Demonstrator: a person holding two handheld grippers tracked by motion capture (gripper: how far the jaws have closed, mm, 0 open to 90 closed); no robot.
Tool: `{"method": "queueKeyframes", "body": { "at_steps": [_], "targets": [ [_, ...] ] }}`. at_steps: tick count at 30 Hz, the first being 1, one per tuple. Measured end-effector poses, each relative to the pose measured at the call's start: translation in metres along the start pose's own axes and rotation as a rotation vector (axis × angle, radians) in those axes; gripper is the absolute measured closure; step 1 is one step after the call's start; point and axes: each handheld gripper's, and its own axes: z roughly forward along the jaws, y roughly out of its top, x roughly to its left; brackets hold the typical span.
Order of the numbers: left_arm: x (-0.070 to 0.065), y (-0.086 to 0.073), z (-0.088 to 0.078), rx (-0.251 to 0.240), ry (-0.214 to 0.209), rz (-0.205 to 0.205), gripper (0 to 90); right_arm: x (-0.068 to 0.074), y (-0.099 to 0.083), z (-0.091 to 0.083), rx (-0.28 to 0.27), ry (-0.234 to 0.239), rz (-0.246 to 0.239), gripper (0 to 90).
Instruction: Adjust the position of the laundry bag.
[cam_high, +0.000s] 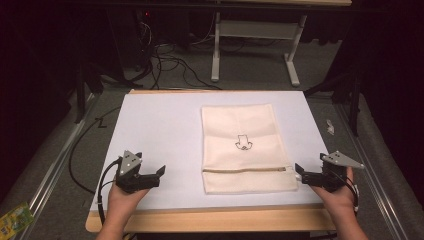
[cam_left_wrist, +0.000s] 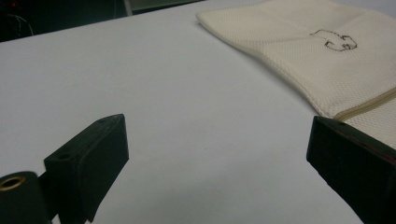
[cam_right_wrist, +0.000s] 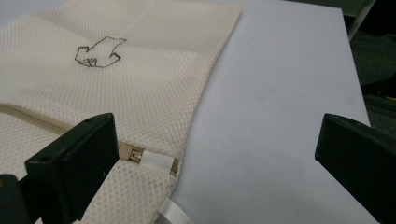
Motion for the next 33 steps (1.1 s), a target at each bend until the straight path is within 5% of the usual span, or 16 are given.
{"method": "queueKeyframes", "body": {
  "at_steps": [3,7,8,11,16,20,26,29,33],
  "targets": [
    [-0.003,0.002,0.006,0.033,-0.006,0.015,6.3,-0.001,-0.001,0.001,0.009,-0.005,0.003,0.0],
    [-0.009,0.003,0.004,0.01,-0.007,0.021,9.8,-0.004,-0.002,0.0,-0.004,-0.004,0.021,0.0],
    [-0.011,0.004,0.003,-0.005,-0.013,0.016,16.6,-0.005,-0.003,-0.001,-0.013,0.004,0.032,0.0],
    [-0.014,0.006,0.0,-0.033,-0.076,0.001,18.7,-0.005,-0.002,-0.001,-0.011,0.011,0.037,0.0],
    [-0.027,0.006,0.009,-0.01,-0.102,-0.002,24.8,-0.003,-0.001,0.0,-0.006,0.023,0.033,0.0],
    [-0.042,0.004,0.03,0.031,-0.166,-0.031,27.7,0.0,-0.001,0.003,0.01,0.029,0.016,0.2],
    [-0.084,0.009,0.066,0.095,-0.226,0.015,30.8,0.004,-0.001,0.008,0.023,0.036,0.008,0.7],
    [-0.105,0.012,0.08,0.114,-0.233,0.054,36.2,0.005,-0.001,0.008,0.027,0.04,-0.008,0.7],
    [-0.12,0.014,0.099,0.165,-0.178,0.095,43.9,0.005,-0.002,0.007,0.023,0.052,-0.003,1.8]
  ]
}}
